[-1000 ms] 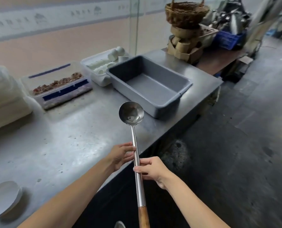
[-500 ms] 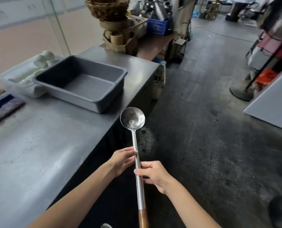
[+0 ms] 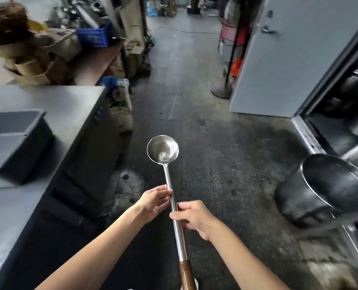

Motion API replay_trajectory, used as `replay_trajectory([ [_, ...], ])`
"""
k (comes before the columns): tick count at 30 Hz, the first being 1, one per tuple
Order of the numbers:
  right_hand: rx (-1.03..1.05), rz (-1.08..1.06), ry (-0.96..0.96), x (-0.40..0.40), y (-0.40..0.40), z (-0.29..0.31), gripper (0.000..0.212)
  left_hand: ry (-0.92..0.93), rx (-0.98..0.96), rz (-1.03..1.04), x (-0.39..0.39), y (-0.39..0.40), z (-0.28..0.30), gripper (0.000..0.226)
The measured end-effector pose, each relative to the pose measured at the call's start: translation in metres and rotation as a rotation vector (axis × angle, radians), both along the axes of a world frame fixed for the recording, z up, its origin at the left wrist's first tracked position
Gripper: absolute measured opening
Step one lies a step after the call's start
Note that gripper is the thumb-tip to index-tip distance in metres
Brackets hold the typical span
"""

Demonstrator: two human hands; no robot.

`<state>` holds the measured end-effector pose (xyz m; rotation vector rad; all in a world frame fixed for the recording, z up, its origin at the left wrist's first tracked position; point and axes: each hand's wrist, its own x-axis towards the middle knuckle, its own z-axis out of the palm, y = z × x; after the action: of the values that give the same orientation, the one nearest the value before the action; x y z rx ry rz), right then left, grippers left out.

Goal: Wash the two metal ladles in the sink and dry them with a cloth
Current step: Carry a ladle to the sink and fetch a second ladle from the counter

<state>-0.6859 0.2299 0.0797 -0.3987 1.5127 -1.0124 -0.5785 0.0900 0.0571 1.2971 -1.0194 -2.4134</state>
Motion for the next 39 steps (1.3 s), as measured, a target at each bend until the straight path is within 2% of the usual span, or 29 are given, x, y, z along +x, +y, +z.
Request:
replay_trajectory([
  [5,0.020,-0.201,-0.001,-0.056,0.053,0.003,0.016,0.020,-0.024,-0.230,-0.086,0.033,-0.002,0.029],
  [9,0.029,-0.345,0.001,-0.095,0.096,0.000,0.022,0.085,-0.018,-0.455,-0.151,0.067,-0.005,0.019],
  [17,0.012,-0.663,-0.003,-0.165,0.175,-0.002,0.022,0.101,0.029,-0.783,-0.280,0.142,-0.002,0.019],
  [21,0.001,-0.795,-0.001,-0.208,0.206,-0.006,0.024,0.118,0.065,-0.887,-0.343,0.176,0.000,0.023],
  [25,0.002,-0.912,-0.014,-0.256,0.232,-0.004,0.018,0.060,0.050,-0.949,-0.412,0.204,-0.011,0.039],
  [28,0.001,-0.986,-0.055,-0.299,0.253,-0.001,0.014,0.046,0.034,-1.033,-0.467,0.230,-0.015,0.036],
  [34,-0.006,-1.154,-0.082,-0.368,0.289,0.005,0.027,0.018,0.005,-1.159,-0.558,0.274,-0.004,0.029],
  [37,0.004,-1.230,-0.066,-0.395,0.309,0.013,0.025,0.040,-0.023,-1.259,-0.598,0.300,0.000,0.039],
  [39,0.003,-1.289,-0.062,-0.409,0.327,0.016,0.026,0.063,0.013,-1.319,-0.616,0.321,0.006,0.037],
])
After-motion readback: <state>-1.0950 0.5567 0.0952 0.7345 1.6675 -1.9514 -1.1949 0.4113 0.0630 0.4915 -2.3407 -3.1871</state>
